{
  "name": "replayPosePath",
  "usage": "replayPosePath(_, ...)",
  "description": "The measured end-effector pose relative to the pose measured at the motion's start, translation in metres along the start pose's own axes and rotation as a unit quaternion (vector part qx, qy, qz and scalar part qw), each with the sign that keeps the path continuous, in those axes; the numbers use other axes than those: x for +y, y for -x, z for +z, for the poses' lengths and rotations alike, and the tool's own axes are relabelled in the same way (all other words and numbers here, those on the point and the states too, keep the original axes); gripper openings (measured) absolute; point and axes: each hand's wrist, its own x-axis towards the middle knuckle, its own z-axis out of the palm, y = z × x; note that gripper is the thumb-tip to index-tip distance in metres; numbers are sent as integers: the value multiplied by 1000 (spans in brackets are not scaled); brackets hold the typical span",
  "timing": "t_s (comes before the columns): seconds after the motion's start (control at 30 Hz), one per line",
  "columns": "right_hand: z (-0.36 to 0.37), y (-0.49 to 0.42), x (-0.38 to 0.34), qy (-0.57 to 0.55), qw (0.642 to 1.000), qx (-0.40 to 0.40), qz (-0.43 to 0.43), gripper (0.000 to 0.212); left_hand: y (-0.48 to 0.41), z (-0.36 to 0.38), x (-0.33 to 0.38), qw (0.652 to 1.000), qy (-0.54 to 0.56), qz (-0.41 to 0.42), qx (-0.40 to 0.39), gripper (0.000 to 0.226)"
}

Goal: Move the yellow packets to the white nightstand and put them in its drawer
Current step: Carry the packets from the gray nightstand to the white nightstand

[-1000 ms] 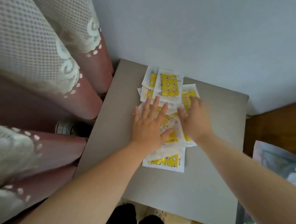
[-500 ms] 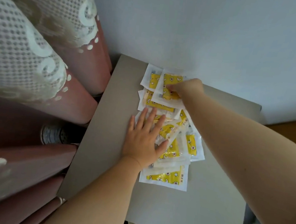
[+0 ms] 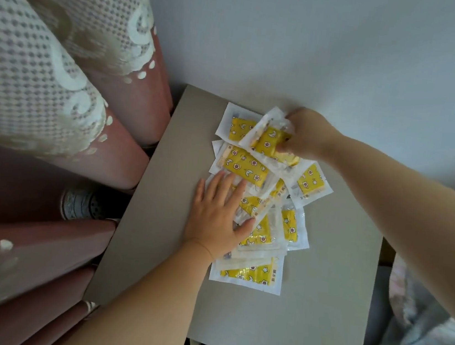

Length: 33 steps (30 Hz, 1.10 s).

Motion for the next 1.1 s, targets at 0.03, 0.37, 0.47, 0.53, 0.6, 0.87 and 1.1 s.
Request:
replayPosePath(0.03, 2, -4, -6, 8, 1000, -2, -16, 55, 0, 1, 0, 1000, 5, -1, 6, 65)
replayPosePath(0.37, 34, -36, -38, 66, 995, 11, -72, 35, -1, 2, -1, 999, 20, -1, 29, 62)
replayPosePath(0.47, 38, -38, -36, 46, 998, 17, -47, 52, 0, 2, -1, 999, 19, 0, 27, 67)
replayPosePath(0.53, 38, -39, -35, 31, 999, -9, -9, 58, 0, 2, -2, 999, 20, 0, 29, 67)
replayPosePath(0.6, 35, -40, -33, 51, 998, -33, 15, 57, 0, 2, -2, 999, 22, -2, 31, 66)
replayPosePath(0.87, 36, -17, -19, 16, 997, 69, -5, 26, 1, 3, -2, 1000, 3, 1, 23, 67)
replayPosePath(1.1, 32, 1, 4, -75, 986, 148, -14, 23, 1, 6, -3, 1000, -7, 10, 24, 67)
